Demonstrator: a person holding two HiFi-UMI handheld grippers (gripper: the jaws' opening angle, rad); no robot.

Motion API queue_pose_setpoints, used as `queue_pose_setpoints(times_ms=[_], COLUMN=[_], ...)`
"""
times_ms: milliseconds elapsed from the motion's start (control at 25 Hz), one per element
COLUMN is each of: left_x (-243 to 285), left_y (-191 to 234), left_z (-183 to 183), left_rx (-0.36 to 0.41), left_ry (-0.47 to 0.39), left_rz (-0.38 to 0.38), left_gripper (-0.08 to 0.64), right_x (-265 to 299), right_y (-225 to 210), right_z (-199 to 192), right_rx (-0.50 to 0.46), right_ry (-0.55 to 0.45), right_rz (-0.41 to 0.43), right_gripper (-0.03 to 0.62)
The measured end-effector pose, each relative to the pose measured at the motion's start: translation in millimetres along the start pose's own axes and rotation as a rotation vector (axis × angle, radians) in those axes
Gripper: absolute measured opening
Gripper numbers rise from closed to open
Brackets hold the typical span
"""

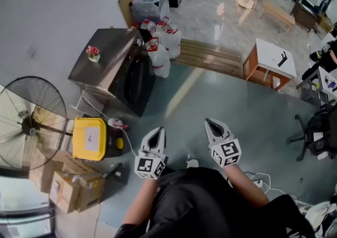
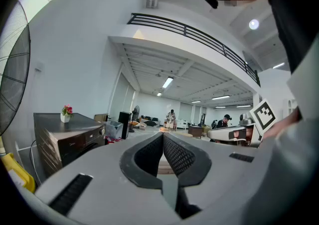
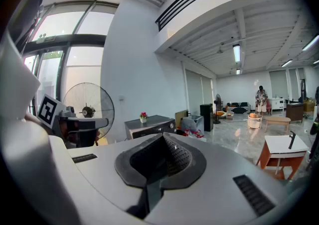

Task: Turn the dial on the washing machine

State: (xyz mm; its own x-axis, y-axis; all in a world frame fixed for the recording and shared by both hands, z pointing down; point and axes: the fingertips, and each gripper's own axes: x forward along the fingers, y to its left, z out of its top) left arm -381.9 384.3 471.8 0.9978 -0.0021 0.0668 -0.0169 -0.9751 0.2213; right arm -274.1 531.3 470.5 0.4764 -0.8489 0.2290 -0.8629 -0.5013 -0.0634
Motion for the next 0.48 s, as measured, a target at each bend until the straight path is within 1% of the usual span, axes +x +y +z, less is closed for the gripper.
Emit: queue_pose_setpoints(times_ms=[120, 320, 480], left_x=[1.3, 1.8, 3.1], left_y=[1.1, 3.3, 0.2], left_z=[1.8, 0.5, -0.9], left_rx=[0.0, -0.001, -0.012], left_ry=[-0.003, 0.003, -0.008], left_rz=[0.002, -0.003, -0.005], left_gripper=[0.003, 0.003, 0.003], right_x=[0.1, 0.2, 1.0], right_y=[-2.3, -3.8, -6.2], right_z=[2.9, 0.6, -1.7], right_rx=[-0.013, -0.005, -0.001], right_ry=[-0.019, -0.012, -0.008], right_rz=[-0.001, -0.014, -0.013], right_gripper=[-0.002, -0.002, -0.002])
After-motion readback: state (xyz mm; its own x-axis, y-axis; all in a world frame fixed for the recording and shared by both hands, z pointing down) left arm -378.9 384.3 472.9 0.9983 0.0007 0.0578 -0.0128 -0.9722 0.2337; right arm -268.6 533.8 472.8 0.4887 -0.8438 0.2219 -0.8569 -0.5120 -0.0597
